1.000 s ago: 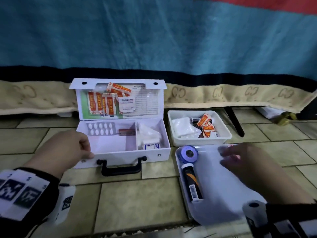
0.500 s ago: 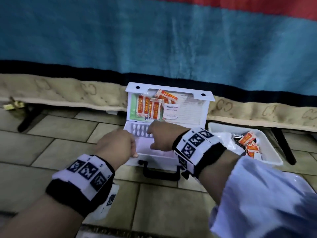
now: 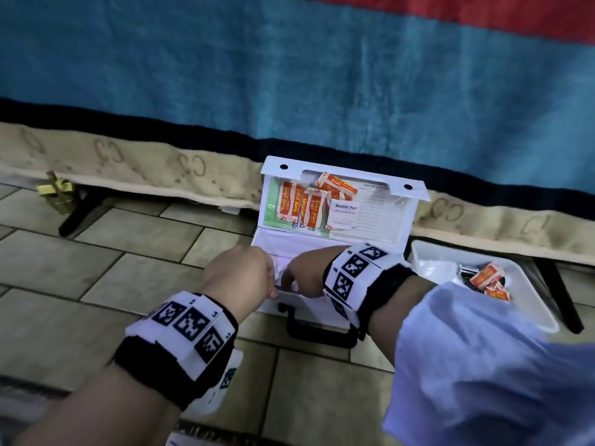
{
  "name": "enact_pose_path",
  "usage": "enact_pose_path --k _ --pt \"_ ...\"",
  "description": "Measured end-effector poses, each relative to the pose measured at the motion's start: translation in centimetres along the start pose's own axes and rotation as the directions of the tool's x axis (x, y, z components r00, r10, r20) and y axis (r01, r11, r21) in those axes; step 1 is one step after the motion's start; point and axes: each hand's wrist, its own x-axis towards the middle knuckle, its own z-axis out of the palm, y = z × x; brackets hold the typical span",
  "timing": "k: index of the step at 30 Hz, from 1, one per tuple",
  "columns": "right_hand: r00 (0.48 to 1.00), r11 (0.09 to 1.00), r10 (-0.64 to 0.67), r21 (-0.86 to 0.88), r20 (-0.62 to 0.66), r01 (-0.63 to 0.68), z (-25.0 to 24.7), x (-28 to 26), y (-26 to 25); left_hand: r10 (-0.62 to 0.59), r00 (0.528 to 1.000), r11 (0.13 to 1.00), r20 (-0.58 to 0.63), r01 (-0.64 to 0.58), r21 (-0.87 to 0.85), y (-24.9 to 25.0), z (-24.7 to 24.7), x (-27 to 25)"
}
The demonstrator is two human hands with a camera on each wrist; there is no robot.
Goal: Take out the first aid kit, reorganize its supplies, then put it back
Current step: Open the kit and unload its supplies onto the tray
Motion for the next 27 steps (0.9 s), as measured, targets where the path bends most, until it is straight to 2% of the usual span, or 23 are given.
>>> enact_pose_path --k 6,10,12,16,18,20,21,24,25,27 --pt "0.996 1.000 0.020 -0.005 -0.091 -0.020 0.8 0.3 0.4 -0.001 0.999 1.000 0.037 0.001 0.011 0.2 -0.5 0.0" --pt "0.962 1.000 0.029 0.001 -0.272 -0.030 0.8 -0.7 1.3 0.009 1.000 1.000 0.025 -0.010 0.008 0.1 -0.4 0.0" --pt "0.914 0.997 0.051 0.067 -0.403 -0.026 0.2 -1.9 1.9 0.018 1.000 0.999 0.021 -0.018 0.030 0.2 -0.4 0.0" --pt "0.740 0.957 0.169 0.289 -0.651 0.037 -1.0 -7.6 4.6 0.042 0.996 0.991 0.078 -0.051 0.122 0.7 -0.6 -0.1" --pt "0.658 0.900 0.276 0.428 -0.701 0.078 -0.5 -11.4 7.0 0.092 0.992 0.976 0.081 -0.107 0.192 1.1 -0.4 -0.2" --pt "0.597 0.809 0.418 0.580 -0.684 0.098 1.2 -14.9 9.8 0.164 0.986 0.967 0.031 -0.167 0.190 1.8 0.0 -0.3" --pt "0.567 0.788 0.481 0.614 -0.669 0.056 2.2 -16.6 11.1 0.198 0.980 0.967 0.014 -0.198 0.162 2.2 0.3 -0.4" --pt "0.453 0.758 0.640 0.606 -0.621 -0.240 6.0 -20.7 14.3 0.236 0.972 0.971 -0.006 -0.235 0.053 3.4 0.9 -0.4" --pt "0.443 0.730 0.678 0.603 -0.586 -0.320 7.2 -21.6 14.8 0.241 0.971 0.969 0.003 -0.241 0.049 3.6 1.1 -0.3" --pt "0.487 0.679 0.728 0.604 -0.482 -0.417 9.9 -22.5 15.3 0.241 0.970 0.968 0.018 -0.242 0.064 3.8 1.5 -0.1"
